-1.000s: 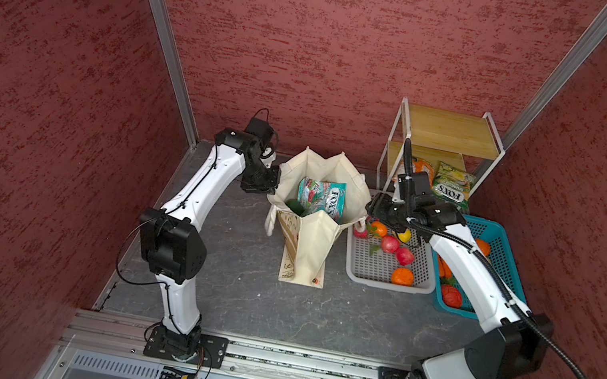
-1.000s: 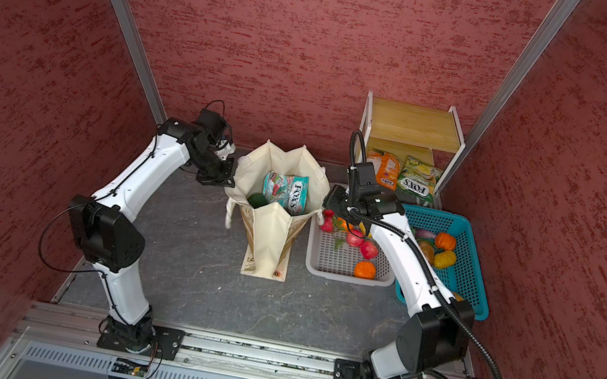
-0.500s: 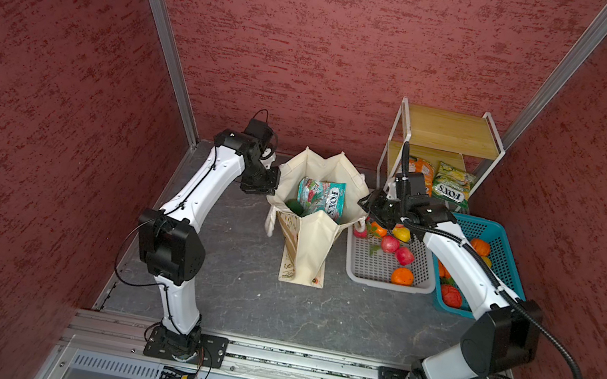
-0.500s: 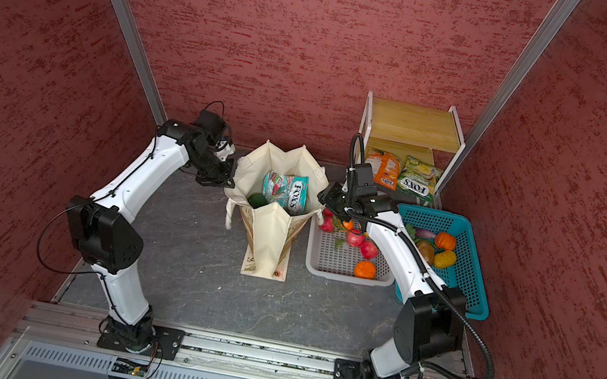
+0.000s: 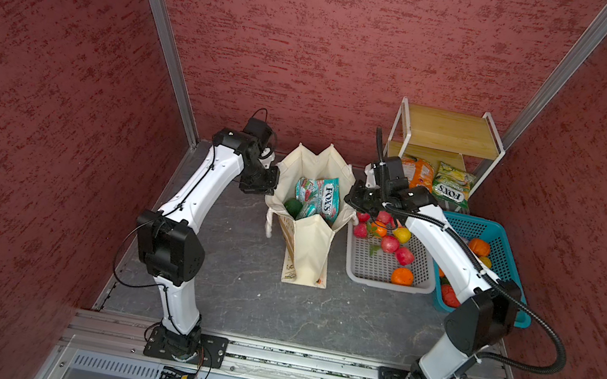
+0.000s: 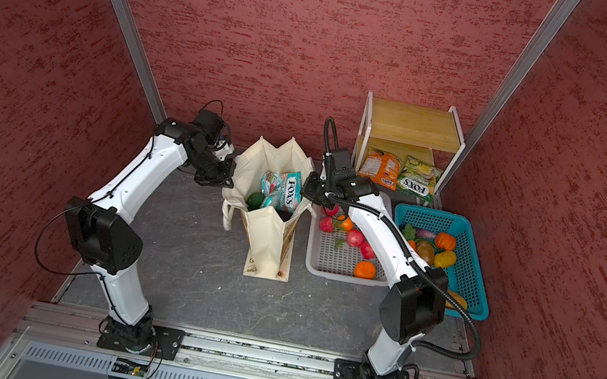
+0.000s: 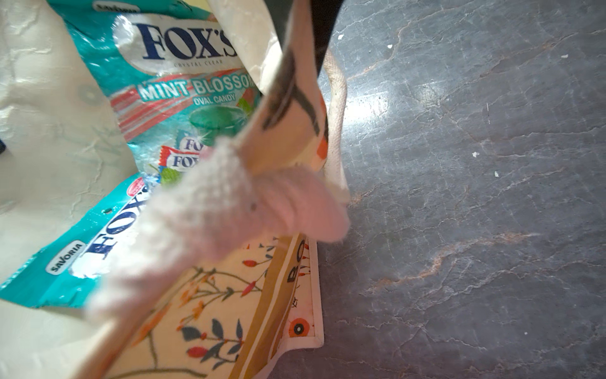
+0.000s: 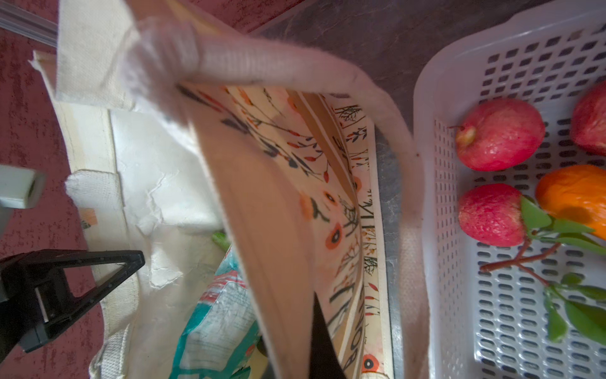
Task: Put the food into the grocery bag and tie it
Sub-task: 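Grasp the tote handle nearest the basket with the right gripper while left holds other handle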
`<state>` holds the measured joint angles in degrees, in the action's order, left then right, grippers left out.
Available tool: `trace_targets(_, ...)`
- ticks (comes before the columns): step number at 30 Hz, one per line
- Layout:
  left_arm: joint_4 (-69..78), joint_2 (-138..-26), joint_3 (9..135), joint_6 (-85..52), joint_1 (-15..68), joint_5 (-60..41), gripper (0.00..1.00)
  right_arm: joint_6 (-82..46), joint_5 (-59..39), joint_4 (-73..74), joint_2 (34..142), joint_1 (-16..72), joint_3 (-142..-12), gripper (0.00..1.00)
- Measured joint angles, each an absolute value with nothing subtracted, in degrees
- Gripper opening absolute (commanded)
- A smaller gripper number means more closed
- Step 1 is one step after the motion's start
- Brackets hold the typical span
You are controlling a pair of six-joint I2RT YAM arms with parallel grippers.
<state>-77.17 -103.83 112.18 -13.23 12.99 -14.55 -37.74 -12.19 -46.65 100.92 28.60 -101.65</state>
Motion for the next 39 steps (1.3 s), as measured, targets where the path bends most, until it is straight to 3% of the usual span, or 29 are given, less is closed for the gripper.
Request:
trace_targets(6,-82.39,-103.94,125.54,-13.98,14.79,-14.87,0.03,-35.31,-10.79,-55.02,107.72,31.57,-119.98,0.0)
trace_targets(11,-83.11,-103.98,128.11,-14.39,14.72,-14.85,0.04,-34.35,-10.02,-56.93,109.69,32.49,-124.2,0.0)
trace_targets(17,-82.87,-105.27,122.63,-14.83,14.68,-14.94,0.17,-34.26,-9.45,-58.46,110.8,32.45,-120.88,0.0)
trace_targets(20,-82.24,-105.89,122.1,-15.29,14.31,-15.14,0.3,-34.52,-8.99,-57.98,110.8,32.42,-119.0,0.01)
trace_targets(21,-82.02,-105.86,122.17,-15.49,14.11,-15.14,0.36,-34.68,-8.82,-57.49,110.8,32.42,-118.58,0.05)
trace_targets(23,-81.49,-105.71,122.5,-16.05,13.69,-15.11,0.43,-35.09,-8.64,-56.88,110.8,32.36,-118.08,0.25)
trace_targets(24,-81.1,-105.67,122.61,-16.34,13.37,-15.07,0.45,-35.38,-8.38,-56.82,110.8,32.29,-117.97,0.28)
trace_targets(30,-79.61,-103.96,123.35,-18.31,10.87,-13.63,0.55,-35.79,-6.7,-56.77,110.74,32.05,-117.89,0.33)
trace_targets(39,-73.01,-89.01,113.14,-25.45,1.61,-13.96,0.55,-35.9,-4.62,-56.84,110.63,31.53,-118.26,0.52)
